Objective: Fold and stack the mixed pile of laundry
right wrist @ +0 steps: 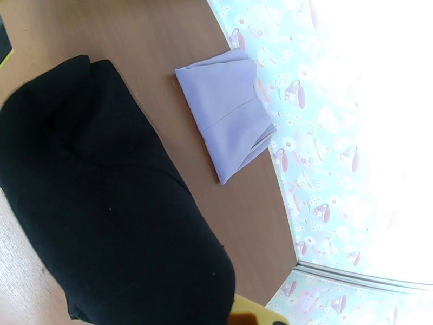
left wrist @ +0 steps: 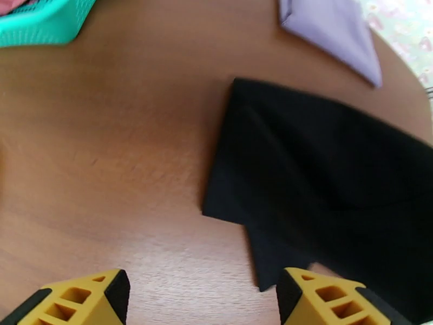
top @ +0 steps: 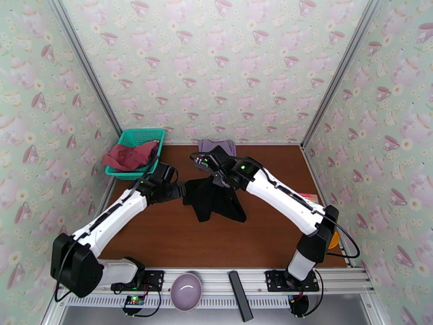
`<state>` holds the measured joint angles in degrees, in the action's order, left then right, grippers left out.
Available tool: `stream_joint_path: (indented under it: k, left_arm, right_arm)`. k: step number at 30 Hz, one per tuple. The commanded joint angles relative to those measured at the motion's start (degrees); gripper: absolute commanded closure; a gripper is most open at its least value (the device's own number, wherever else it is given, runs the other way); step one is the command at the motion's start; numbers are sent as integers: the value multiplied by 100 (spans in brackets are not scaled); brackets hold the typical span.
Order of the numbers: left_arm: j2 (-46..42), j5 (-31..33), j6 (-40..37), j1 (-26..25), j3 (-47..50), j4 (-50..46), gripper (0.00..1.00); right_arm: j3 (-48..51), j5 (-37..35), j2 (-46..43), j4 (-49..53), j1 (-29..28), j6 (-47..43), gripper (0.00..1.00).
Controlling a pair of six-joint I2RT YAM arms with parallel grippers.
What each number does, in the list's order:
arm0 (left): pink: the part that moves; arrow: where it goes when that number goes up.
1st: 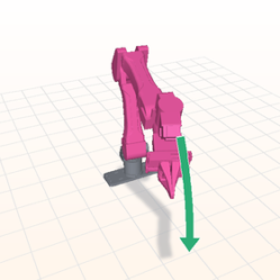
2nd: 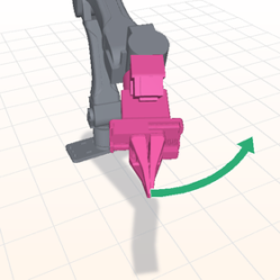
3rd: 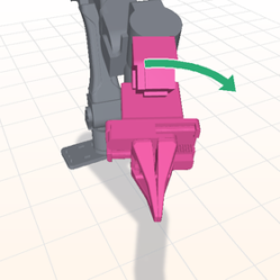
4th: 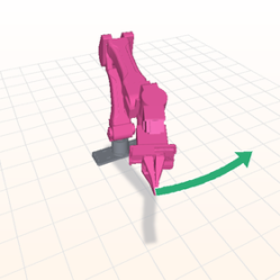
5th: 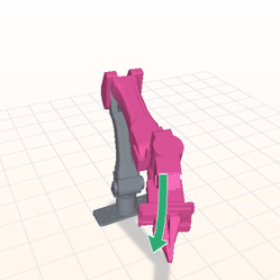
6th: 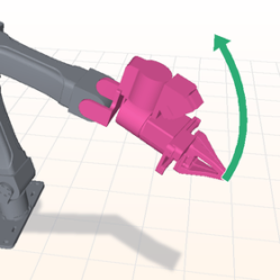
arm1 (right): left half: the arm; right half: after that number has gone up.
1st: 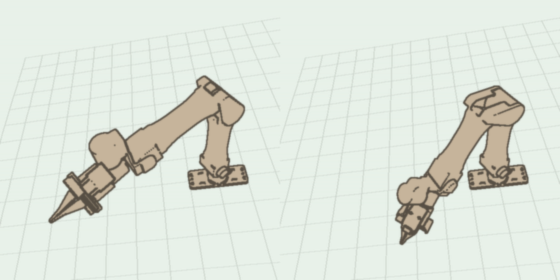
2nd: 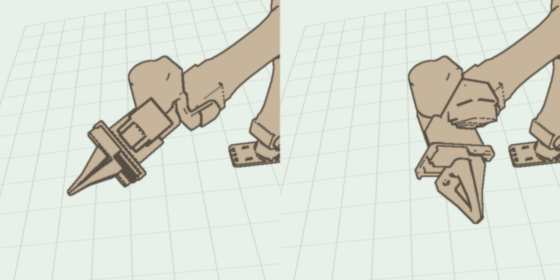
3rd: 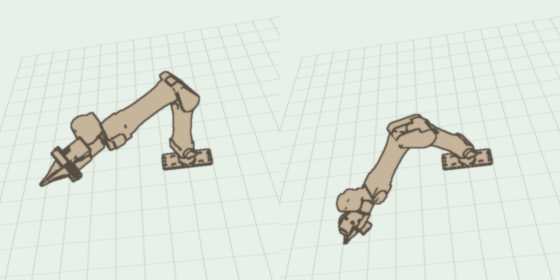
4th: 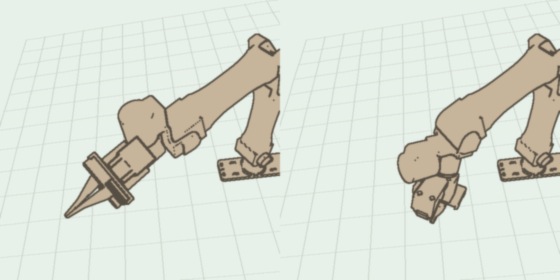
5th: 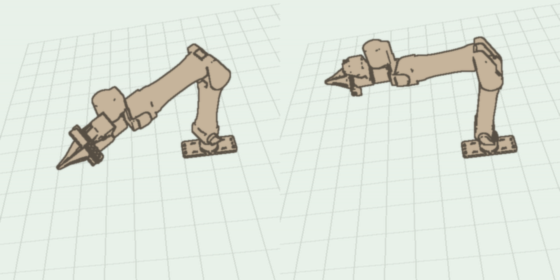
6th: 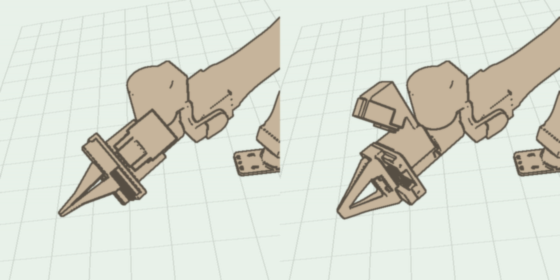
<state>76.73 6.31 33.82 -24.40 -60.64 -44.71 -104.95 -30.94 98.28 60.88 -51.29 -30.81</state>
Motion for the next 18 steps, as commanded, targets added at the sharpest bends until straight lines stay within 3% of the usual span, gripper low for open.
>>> stream_joint_path:
  k: [1,5,9,14,16,18]
  left_arm:
    - [-106,59,-25,6,5,326,16]
    - [-10,-532,-19,14,-21,554,5]
    - [135,-817,-227,19,0,952,2]
    - [-53,-794,-1492,10,270,1852,9]
    - [-282,-758,-1963,8,560,2282,21]
    - [-519,-761,-2407,10,696,2651,25]
  right_arm:
    - [87,-77,-245,27,-21,-73,100]
    - [206,-17,-359,-201,-18,-30,100]
    - [440,53,-506,-278,-20,-38,100]
    - [694,121,-687,-418,-19,-79,100]
    - [736,175,-730,-445,-14,-83,100]
    - [785,248,-773,-474,-20,-100,100]
